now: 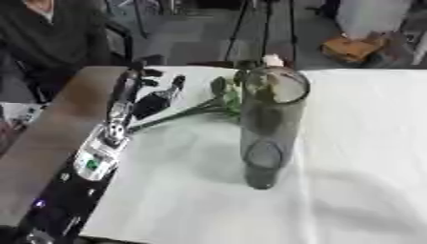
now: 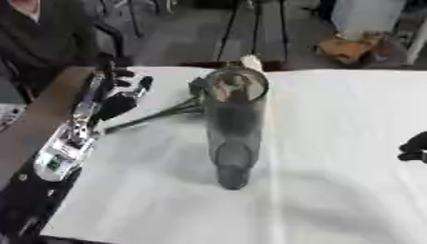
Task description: Arrange flowers into the vase.
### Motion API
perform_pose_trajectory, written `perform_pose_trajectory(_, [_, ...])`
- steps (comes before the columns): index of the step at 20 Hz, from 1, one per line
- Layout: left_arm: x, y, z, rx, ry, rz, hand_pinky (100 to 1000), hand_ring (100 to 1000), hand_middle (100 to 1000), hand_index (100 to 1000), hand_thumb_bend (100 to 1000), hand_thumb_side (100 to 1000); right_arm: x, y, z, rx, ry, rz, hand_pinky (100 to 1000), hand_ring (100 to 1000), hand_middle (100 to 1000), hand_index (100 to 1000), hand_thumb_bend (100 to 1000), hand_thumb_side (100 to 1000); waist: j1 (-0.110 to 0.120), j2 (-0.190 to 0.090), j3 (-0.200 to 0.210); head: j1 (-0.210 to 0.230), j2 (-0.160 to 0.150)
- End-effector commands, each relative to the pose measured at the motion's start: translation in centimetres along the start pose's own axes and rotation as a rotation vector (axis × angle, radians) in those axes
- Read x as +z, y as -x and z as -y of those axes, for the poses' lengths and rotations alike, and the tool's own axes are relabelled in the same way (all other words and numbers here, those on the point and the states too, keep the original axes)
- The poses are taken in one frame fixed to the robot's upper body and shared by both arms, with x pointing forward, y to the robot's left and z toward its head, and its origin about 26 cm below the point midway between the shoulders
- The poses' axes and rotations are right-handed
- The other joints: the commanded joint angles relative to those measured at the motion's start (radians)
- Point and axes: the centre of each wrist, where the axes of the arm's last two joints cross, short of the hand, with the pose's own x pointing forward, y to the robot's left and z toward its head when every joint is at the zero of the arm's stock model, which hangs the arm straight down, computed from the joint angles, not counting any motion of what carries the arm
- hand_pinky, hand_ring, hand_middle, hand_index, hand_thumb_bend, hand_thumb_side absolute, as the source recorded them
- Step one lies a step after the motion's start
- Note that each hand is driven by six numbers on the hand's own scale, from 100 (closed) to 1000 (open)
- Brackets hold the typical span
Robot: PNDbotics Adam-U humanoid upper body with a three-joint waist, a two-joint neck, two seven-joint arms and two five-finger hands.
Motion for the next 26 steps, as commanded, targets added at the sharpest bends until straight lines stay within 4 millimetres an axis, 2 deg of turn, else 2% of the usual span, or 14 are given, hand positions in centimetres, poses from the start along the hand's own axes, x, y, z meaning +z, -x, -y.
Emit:
perform_pose_trajectory(1, [-1.6, -0.2, -0.4, -0.111, -0.015, -0.039, 742, 763, 773, 855, 488, 337, -0.4, -0.8, 0.4, 0.024, -0.014, 0.013, 678, 685, 614, 664, 751, 720, -0.01, -0.014, -0.005, -0.003, -0.007])
perform_pose_trajectory(4, [-2.7, 0.1, 0.9, -0.178, -0.014, -0.105, 739, 752, 738, 853, 549, 360, -0.5, -0.7, 0.3, 0.021, -0.019, 0.011, 678, 685, 614, 664, 751, 721, -0.01, -0.016, -0.012, -0.007, -0.01])
perform_pose_trajectory(9, [-3.7, 0.9, 2.7, -0.304, 0.019, -0.209, 745, 754, 739, 857, 637, 402, -0.6, -0.6, 0.2, 0.018, -0.026, 0.01, 678, 685, 614, 664, 751, 721, -0.011, -0.018, -0.024, -0.011, -0.015])
perform_pose_trajectory(11, [-3.8, 0.9, 3.1, -0.354, 0.046, -0.237, 753, 758, 744, 861, 709, 449, -0.6, -0.6, 0.2, 0.018, -0.027, 0.01, 678, 685, 614, 663, 751, 722, -0.011, -0.019, -0.026, -0.014, -0.016])
perform_pose_trajectory(21, [-4.3, 1.4, 3.4, -0.537, 0.08, -0.308, 747, 752, 737, 856, 701, 451, -0.7, -0.6, 0.1, 0.014, -0.03, 0.009, 677, 684, 613, 663, 750, 722, -0.012, -0.021, -0.025, -0.022, -0.019])
perform_pose_trajectory(23, [-4.3, 1.7, 3.3, -0.574, 0.087, -0.322, 734, 737, 715, 846, 657, 434, -0.7, -0.5, 0.1, 0.013, -0.031, 0.009, 677, 684, 613, 663, 750, 722, -0.013, -0.022, -0.028, -0.024, -0.019])
perform_pose_trajectory(26, [-4.6, 2.5, 4.0, -0.645, 0.122, -0.357, 728, 730, 704, 843, 644, 423, -0.7, -0.5, 0.0, 0.012, -0.035, 0.007, 677, 684, 613, 663, 749, 722, -0.013, -0.023, -0.036, -0.026, -0.019])
